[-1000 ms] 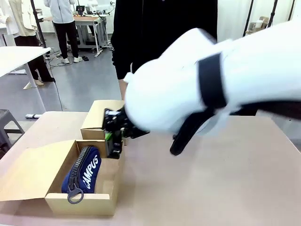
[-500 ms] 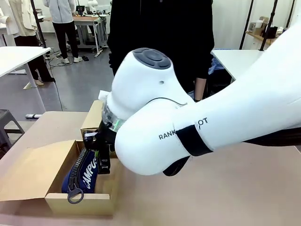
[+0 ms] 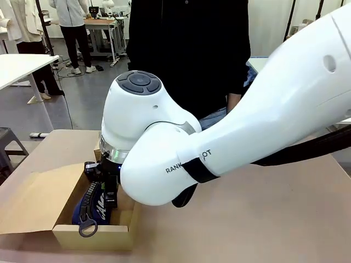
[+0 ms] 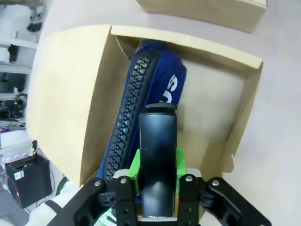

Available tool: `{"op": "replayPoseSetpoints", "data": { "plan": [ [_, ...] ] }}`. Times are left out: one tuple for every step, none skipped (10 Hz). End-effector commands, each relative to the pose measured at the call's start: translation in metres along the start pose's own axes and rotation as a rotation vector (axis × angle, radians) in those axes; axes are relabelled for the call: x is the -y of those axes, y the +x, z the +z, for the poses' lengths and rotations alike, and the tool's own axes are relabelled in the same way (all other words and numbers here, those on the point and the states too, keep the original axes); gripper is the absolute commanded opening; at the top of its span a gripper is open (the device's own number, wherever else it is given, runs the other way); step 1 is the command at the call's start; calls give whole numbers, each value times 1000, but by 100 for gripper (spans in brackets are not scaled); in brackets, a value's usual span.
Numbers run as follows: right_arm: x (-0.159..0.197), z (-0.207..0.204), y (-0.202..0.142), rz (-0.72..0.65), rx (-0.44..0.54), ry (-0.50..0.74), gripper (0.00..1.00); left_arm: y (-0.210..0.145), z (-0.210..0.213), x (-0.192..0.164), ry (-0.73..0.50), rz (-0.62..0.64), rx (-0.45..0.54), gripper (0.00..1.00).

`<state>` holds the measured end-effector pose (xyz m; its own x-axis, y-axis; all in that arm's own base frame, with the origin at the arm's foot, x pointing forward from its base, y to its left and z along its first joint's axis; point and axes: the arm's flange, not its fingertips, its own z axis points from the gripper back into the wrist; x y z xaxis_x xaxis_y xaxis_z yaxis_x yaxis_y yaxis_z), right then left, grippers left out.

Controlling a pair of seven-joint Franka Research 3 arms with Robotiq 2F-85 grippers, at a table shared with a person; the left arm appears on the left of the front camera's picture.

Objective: Place items inside the box.
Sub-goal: Pick up a Pencil pouch or Stapler and place it inside the Mailer Box closest to the robot.

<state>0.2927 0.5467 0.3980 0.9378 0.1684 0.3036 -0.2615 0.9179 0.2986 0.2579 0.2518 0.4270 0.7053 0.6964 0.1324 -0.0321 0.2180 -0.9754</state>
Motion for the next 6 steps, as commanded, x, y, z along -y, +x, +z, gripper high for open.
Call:
{"op": "replayPoseSetpoints", "data": {
  "plan": [
    [-12, -4, 5, -40, 21, -7, 34, 1, -1, 0, -29, -18, 12, 100],
    [-8, -3, 6, -56, 16, -8, 68, 1, -1, 0, -29, -18, 12, 100],
    [-5, -1, 7, -63, 23, -8, 88, 1, -1, 0, -29, -18, 12, 100],
    [-3, 0, 8, -69, 24, -13, 100, 1, -1, 0, -29, -18, 12, 100],
    [-1, 1, 8, -70, 26, -11, 100, 1, -1, 0, -29, -18, 12, 100],
    [-1, 0, 8, -72, 27, -13, 100, 1, -1, 0, -29, -18, 12, 100]
  ]
}}
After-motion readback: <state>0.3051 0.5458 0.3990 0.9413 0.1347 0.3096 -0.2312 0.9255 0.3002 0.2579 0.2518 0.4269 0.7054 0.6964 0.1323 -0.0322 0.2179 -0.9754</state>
